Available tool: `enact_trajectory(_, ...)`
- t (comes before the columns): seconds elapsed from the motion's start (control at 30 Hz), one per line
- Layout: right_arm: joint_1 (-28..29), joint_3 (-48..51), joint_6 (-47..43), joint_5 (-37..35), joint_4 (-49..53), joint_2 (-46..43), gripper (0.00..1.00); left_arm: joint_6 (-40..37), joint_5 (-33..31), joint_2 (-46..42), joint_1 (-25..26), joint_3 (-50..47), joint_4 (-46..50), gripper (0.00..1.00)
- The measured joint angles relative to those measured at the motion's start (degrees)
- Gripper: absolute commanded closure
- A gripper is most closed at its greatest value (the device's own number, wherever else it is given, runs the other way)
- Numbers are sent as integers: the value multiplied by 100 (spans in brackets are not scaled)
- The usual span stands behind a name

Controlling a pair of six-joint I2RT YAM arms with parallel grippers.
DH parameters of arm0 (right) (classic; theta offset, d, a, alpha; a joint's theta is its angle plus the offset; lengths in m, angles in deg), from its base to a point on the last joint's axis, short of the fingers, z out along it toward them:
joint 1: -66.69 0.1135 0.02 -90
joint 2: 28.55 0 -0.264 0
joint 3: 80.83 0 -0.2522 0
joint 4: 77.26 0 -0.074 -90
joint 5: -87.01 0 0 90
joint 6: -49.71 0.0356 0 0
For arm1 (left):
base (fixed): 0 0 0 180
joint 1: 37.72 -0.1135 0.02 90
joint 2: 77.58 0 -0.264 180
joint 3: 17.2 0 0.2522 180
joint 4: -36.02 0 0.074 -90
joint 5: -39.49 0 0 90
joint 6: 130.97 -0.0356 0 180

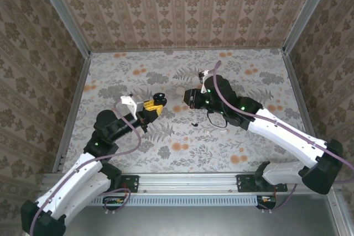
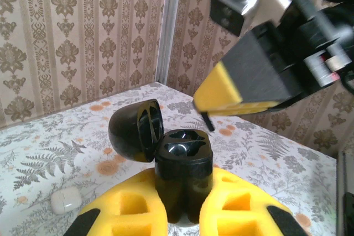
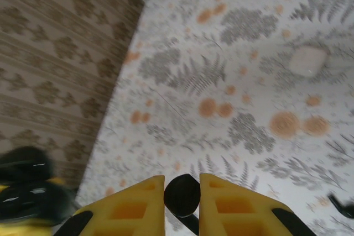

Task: Insert the wireless bluetooth earbuds into the charging case

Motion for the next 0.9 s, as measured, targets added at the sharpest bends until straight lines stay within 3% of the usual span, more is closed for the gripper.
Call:
enact_trajectory(0.33, 219, 179, 400, 0, -1196, -313, 81, -334, -929, 750, 614, 22, -804, 100)
enact_trajectory(0.9, 518, 396, 1154, -153, -2326, -170, 82, -501, -1587, 1158, 835, 52, -1587, 100)
